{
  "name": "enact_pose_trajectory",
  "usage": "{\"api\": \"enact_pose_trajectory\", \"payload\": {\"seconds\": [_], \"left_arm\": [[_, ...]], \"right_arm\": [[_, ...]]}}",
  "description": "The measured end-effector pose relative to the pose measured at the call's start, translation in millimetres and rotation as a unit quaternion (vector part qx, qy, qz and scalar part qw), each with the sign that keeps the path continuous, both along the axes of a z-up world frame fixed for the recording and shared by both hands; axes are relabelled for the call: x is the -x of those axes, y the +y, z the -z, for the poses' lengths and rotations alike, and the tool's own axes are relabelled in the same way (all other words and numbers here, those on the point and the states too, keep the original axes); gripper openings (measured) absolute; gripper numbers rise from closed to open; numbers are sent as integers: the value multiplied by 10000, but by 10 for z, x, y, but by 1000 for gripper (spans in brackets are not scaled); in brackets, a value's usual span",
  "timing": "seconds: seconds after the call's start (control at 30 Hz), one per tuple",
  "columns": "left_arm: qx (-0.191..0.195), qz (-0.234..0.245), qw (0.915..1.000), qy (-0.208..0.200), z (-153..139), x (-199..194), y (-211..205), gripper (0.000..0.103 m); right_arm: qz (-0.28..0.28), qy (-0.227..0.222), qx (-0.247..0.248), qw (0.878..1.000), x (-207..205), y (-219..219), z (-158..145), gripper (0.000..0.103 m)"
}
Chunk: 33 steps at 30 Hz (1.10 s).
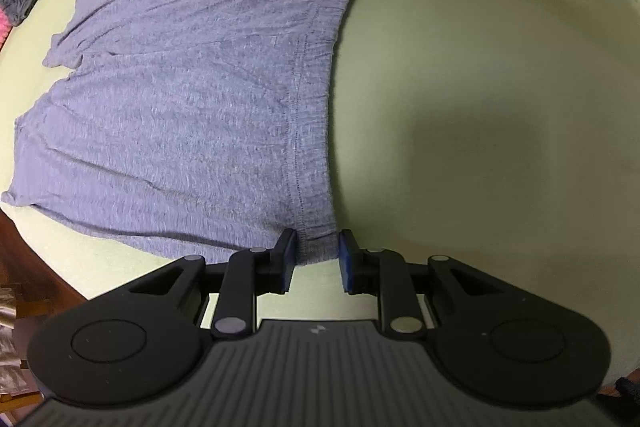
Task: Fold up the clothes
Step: 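Lay the grey garment flat on the sofa seat and smooth it with both grippers, then open both grippers and release the flattened grey garment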
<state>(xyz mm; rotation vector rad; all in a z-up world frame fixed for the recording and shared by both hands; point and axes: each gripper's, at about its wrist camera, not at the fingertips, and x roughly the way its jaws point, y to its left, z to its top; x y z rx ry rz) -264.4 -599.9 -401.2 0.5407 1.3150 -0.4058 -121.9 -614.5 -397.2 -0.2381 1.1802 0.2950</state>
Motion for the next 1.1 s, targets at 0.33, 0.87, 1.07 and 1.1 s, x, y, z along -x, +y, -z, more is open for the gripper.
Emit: {"api": "enact_pose_trajectory", "payload": {"seconds": [0.33,0.87,1.07,1.1], "left_arm": [[-8,265,9996,33,7,190,-140,26],[556,188,9975,384,-37,67,126,48],[1084,16,9930,465,-396,89,571,53],[1098,-13,9929,459,-472,153,591,53]], "right_arm": [[93,19,259,9996,-1,70,-95,3],[451,-161,440,9979,-247,304,-37,23],[1175,-829,44,9896,-164,350,-464,70],[1343,-910,-122,9867,-95,360,-565,70]]}}
